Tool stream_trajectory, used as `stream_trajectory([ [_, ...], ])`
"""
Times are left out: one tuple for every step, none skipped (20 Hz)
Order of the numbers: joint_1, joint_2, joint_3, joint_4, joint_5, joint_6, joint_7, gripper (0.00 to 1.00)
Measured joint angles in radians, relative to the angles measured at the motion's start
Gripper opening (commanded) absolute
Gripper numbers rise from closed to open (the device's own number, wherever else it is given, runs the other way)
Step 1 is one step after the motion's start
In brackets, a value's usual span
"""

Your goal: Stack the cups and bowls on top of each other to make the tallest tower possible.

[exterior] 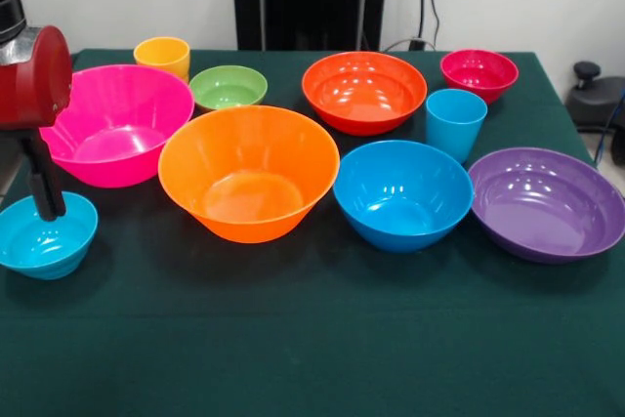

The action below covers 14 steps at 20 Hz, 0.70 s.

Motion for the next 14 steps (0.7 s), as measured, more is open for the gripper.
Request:
stream_trajectory([
  [0.000,-0.001,0.000,0.000,0.000,0.000,0.000,1.00],
  [0.000,-0.002,0.000,0.001,0.000,0.000,0.000,1.00],
  [0.000,-0.004,0.000,0.002,0.000,0.000,0.000,1.00],
  [0.000,-0.006,0.000,0.005,0.000,0.000,0.000,1.00],
  [0.000,-0.007,0.000,0.006,0.000,0.000,0.000,1.00],
  [0.000,-0.009,0.000,0.008,0.000,-0.002,0.000,1.00],
  [0.000,-0.010,0.000,0.009,0.000,-0.004,0.000,1.00],
  [0.000,-0.011,0.000,0.011,0.000,-0.007,0.000,1.00],
  [0.000,-0.013,0.000,0.013,0.000,-0.010,0.000,1.00],
  [0.000,-0.014,0.000,0.016,0.000,-0.013,0.000,1.00],
  [0.000,-0.017,0.000,0.022,0.000,-0.019,0.000,1.00],
  [0.000,-0.019,0.000,0.026,0.000,-0.023,0.000,1.00],
  [-0.001,-0.026,0.000,0.041,0.001,-0.035,0.000,1.00],
  [-0.002,-0.029,0.000,0.049,0.001,-0.042,0.000,1.00],
])
